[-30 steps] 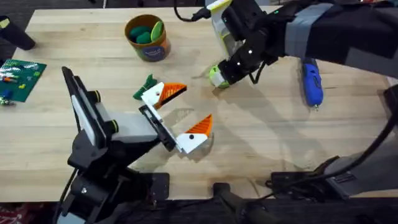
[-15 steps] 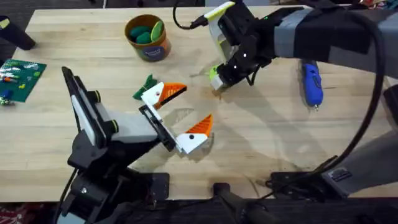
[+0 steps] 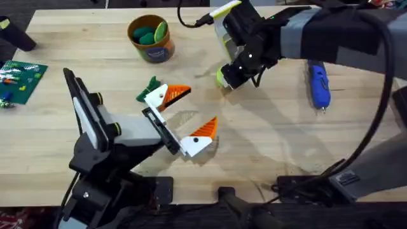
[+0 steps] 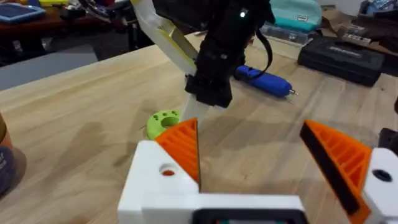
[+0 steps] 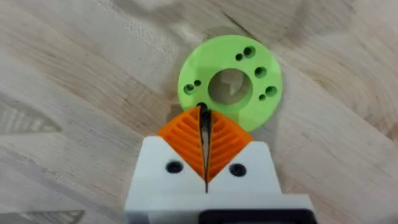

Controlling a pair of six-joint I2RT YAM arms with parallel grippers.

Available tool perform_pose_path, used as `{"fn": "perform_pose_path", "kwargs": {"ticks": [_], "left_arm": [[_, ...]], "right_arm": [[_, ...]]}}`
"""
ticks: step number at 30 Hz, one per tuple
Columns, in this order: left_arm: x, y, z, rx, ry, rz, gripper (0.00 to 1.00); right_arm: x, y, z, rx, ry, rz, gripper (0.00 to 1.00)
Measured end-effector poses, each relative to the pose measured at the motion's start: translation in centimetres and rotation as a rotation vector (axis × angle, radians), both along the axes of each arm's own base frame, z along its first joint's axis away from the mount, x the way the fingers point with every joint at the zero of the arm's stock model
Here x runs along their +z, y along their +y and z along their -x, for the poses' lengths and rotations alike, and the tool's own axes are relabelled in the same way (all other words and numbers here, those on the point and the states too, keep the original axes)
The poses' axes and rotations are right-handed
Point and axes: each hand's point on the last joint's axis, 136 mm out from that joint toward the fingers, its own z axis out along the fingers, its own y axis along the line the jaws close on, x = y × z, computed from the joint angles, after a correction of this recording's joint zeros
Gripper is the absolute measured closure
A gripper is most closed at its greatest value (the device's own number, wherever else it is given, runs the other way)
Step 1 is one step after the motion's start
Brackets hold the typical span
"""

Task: Pick up the gripper from the table and insert it into the empty holder that is missing its gripper. Then pick up a screw, insert it into the mounting hole, and use the screwdriver to tighten it. Finally, clean up the table by picking up the vegetable and placing it into the bucket.

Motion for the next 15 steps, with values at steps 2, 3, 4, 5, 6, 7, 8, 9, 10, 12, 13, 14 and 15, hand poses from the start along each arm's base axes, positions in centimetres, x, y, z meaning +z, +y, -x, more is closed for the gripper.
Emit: {"fn": "perform_pose_path", "kwargs": {"ticks": [2, 3, 4, 5, 6, 7, 8, 9, 10, 12, 13, 14, 15], "left_arm": [[0.0, 0.0, 0.0, 0.000, 0.000, 0.000, 0.014], [0.0, 0.0, 0.0, 0.000, 0.000, 0.000, 0.014], [0.0, 0.0, 0.0, 0.000, 0.001, 0.000, 0.014], [0.0, 0.0, 0.0, 0.000, 0.001, 0.000, 0.015], [0.0, 0.0, 0.0, 0.000, 0.000, 0.000, 0.015], [0.0, 0.0, 0.0, 0.000, 0.000, 0.000, 0.015], [0.0, 0.0, 0.0, 0.000, 0.000, 0.000, 0.015], [0.0, 0.0, 0.0, 0.000, 0.000, 0.000, 0.015], [0.0, 0.0, 0.0, 0.000, 0.001, 0.000, 0.015], [0.0, 0.0, 0.0, 0.000, 0.000, 0.000, 0.014], [0.0, 0.0, 0.0, 0.000, 0.001, 0.000, 0.014], [0.0, 0.0, 0.0, 0.000, 0.000, 0.000, 0.014], [0.0, 0.0, 0.0, 0.000, 0.000, 0.000, 0.014]], "right_arm": [[0.0, 0.0, 0.0, 0.000, 0.000, 0.000, 0.993], [0.0, 0.0, 0.0, 0.000, 0.000, 0.000, 0.993], [0.0, 0.0, 0.0, 0.000, 0.000, 0.000, 0.993], [0.0, 0.0, 0.0, 0.000, 0.000, 0.000, 0.994], [0.0, 0.0, 0.0, 0.000, 0.000, 0.000, 0.994], [0.0, 0.0, 0.0, 0.000, 0.000, 0.000, 0.994], [0.1, 0.0, 0.0, 0.000, 0.001, 0.000, 0.994], [0.1, 0.0, 0.0, 0.000, 0.002, 0.001, 0.994], [0.1, 0.0, 0.1, 0.000, 0.005, 0.002, 0.994], [0.5, -0.1, 0.2, 0.001, 0.015, 0.008, 0.994], [0.8, 0.0, 0.1, 0.001, 0.015, 0.008, 0.994], [1.2, 0.1, 0.0, 0.001, 0.014, 0.007, 0.994], [1.8, 0.2, -0.2, 0.001, 0.011, 0.005, 0.994]]}}
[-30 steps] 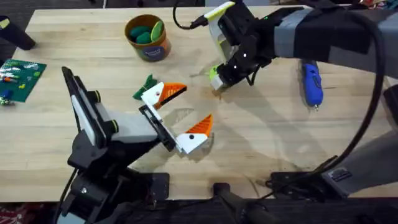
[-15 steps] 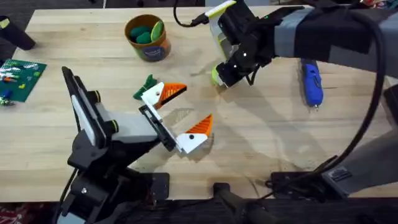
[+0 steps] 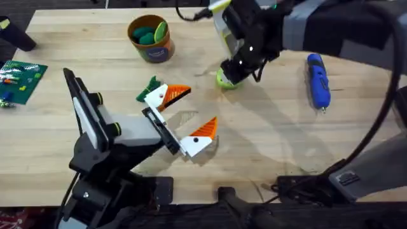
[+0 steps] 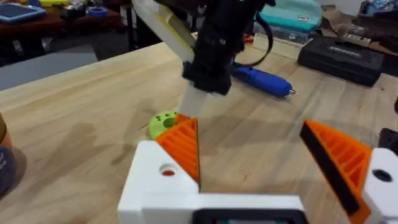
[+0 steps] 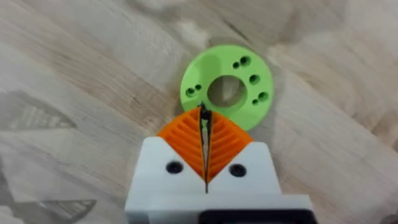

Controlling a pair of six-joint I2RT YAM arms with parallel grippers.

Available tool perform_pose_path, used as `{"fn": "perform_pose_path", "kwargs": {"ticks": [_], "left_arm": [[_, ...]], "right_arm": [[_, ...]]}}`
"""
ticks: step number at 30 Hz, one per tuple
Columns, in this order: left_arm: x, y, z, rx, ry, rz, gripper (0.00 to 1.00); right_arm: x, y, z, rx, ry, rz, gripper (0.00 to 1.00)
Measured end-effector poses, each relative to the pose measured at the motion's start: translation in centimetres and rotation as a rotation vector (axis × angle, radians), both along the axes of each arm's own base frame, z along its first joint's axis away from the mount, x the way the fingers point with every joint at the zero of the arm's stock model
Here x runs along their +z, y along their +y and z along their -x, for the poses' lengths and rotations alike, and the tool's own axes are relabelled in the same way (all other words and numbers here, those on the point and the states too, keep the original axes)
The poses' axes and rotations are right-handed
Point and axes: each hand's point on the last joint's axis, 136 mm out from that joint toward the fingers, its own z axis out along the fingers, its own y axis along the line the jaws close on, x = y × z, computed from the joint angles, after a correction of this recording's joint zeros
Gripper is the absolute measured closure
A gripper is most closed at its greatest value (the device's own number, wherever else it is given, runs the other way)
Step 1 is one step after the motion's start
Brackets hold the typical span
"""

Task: Pick up the gripper from the table and insert it into the empty holder that is missing its gripper. Then pick up a screw, insert it into the mounting hole, and use the screwdriver to tighten it. Finally, clean up the table by picking up the vegetable and placing it into the bucket.

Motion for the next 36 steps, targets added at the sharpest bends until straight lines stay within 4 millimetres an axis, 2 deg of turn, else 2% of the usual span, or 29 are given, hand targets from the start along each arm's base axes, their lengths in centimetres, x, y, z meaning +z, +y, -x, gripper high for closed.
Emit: {"fn": "perform_pose_path", "kwargs": {"ticks": [8, 19, 25, 36], "left_arm": [[0.0, 0.0, 0.0, 0.000, 0.000, 0.000, 0.015], [0.0, 0.0, 0.0, 0.000, 0.000, 0.000, 0.015], [0.0, 0.0, 0.0, 0.000, 0.000, 0.000, 0.014], [0.0, 0.0, 0.0, 0.000, 0.001, 0.000, 0.014]], "right_arm": [[5.2, 0.8, -1.2, 0.003, -0.044, -0.030, 0.994], [9.4, 1.1, 0.1, 0.053, -0.024, -0.007, 0.994], [12.4, 3.1, 1.4, 0.149, -0.048, -0.010, 0.994], [17.7, 8.2, 4.9, 0.340, -0.135, -0.059, 0.995]]}}
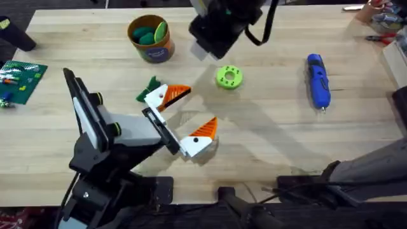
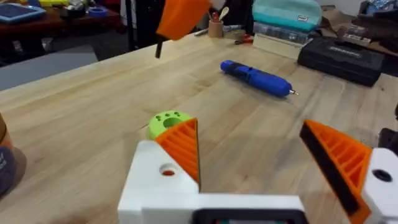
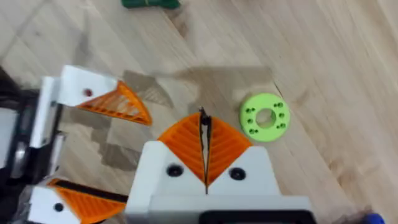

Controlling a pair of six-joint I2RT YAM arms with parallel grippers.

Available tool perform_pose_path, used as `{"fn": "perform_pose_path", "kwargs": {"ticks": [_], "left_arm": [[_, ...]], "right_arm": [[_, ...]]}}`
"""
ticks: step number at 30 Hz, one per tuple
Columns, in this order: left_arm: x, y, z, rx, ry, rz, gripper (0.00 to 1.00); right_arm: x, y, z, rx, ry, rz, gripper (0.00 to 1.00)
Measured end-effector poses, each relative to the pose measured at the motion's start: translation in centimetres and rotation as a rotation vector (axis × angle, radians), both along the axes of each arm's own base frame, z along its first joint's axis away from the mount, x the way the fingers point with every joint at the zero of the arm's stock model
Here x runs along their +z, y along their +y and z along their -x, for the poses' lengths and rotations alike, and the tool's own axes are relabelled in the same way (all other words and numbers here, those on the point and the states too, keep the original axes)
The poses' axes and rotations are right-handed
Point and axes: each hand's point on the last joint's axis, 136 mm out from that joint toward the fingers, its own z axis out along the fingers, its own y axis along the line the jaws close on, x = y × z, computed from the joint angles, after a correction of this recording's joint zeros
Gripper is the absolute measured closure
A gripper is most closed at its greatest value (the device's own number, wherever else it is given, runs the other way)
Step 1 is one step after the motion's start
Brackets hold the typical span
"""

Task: Pick up the gripper from the table and insert it into the empty holder that is missing its gripper. Then pick up a screw, insert it into the mounting hole, and use the screwdriver to tighten it. Finally, clean up the table by picking up the vegetable and placing it into the bucket.

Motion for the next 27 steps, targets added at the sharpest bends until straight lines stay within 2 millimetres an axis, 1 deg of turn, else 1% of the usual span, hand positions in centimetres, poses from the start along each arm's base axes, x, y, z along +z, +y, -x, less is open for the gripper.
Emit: {"fn": "perform_pose_path", "kwargs": {"ticks": [3, 6, 20, 23, 27], "left_arm": [[0.0, 0.0, 0.0, 0.000, -0.001, 0.000, 0.014], [0.0, 0.0, 0.0, 0.000, -0.001, 0.000, 0.014], [0.0, 0.0, 0.0, 0.000, 0.000, 0.000, 0.014], [0.0, 0.0, 0.0, 0.000, -0.001, 0.000, 0.014], [0.0, 0.0, 0.0, 0.000, 0.000, 0.000, 0.014]], "right_arm": [[0.9, 1.1, 0.9, 0.046, -0.019, -0.012, 0.995], [1.3, 1.9, 2.0, 0.090, -0.023, -0.010, 0.995], [1.3, 5.8, 7.4, 0.266, -0.026, -0.008, 0.995], [1.3, 6.3, 8.3, 0.290, -0.026, -0.008, 0.995], [1.3, 6.6, 8.8, 0.306, -0.026, -0.008, 0.995]]}}
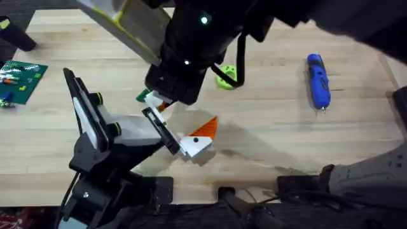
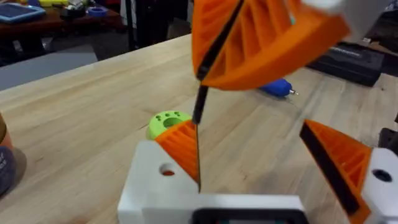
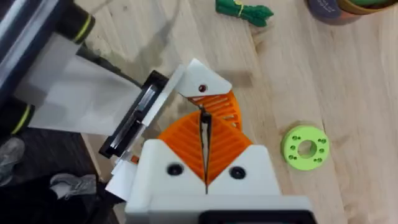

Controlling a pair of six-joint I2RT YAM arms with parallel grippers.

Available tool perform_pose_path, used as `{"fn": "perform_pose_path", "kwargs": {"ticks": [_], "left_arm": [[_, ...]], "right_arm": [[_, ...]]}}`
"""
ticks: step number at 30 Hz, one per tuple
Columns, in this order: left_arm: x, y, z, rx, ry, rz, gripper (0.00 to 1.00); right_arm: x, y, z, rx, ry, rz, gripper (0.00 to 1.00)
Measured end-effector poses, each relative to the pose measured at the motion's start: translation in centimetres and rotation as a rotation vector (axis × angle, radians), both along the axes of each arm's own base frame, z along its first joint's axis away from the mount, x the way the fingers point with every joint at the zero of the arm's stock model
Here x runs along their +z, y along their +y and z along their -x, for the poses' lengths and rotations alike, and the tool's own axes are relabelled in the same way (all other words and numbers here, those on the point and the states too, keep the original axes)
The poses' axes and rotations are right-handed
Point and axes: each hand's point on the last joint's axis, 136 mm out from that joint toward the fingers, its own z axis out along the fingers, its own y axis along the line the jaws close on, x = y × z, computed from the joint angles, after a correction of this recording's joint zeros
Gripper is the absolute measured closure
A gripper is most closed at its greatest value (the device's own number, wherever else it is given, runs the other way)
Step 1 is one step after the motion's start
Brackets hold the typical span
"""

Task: Pick up the gripper from the table and insert it into the empty holder that is missing its gripper. Then pick up a screw, insert it into the mounting hole, and use the screwdriver to tighten it. Finally, clean up the table by picking up the vegetable and placing it into the bucket.

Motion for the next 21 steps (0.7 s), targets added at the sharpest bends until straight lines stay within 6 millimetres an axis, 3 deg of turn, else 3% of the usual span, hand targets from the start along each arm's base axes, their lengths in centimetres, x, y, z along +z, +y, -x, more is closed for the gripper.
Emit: {"fn": "perform_pose_path", "kwargs": {"ticks": [21], "left_arm": [[0.0, 0.0, 0.0, 0.000, 0.000, 0.000, 0.015]], "right_arm": [[-1.4, 1.4, -0.6, 0.004, 0.003, 0.005, 0.995]]}}
